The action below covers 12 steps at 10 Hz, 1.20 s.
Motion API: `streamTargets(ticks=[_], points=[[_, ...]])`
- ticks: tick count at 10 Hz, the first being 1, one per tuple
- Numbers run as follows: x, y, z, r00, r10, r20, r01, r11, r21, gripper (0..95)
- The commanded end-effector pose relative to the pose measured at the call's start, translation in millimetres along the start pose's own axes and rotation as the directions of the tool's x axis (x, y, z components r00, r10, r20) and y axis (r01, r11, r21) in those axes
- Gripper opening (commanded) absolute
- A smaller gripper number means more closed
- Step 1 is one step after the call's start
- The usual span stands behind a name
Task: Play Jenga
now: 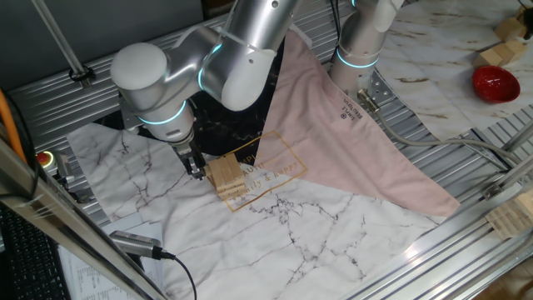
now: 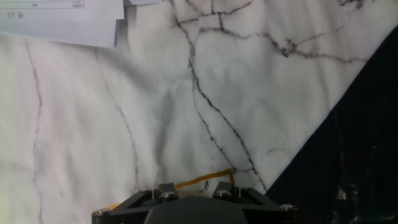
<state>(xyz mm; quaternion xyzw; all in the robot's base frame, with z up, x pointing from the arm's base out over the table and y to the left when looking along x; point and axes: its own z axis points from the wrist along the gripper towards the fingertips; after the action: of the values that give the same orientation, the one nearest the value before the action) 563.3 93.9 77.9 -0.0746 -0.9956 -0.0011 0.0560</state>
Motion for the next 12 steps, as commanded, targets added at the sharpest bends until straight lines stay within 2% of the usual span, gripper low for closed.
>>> streamTargets(ticks=[1,12], points=[[-1.6,0.2,1.5,1.000,0.000,-0.002,0.000,1.000,-0.001,38.0],[-2.9,0.1,3.8,1.000,-0.002,-0.006,0.002,1.000,-0.012,38.0]])
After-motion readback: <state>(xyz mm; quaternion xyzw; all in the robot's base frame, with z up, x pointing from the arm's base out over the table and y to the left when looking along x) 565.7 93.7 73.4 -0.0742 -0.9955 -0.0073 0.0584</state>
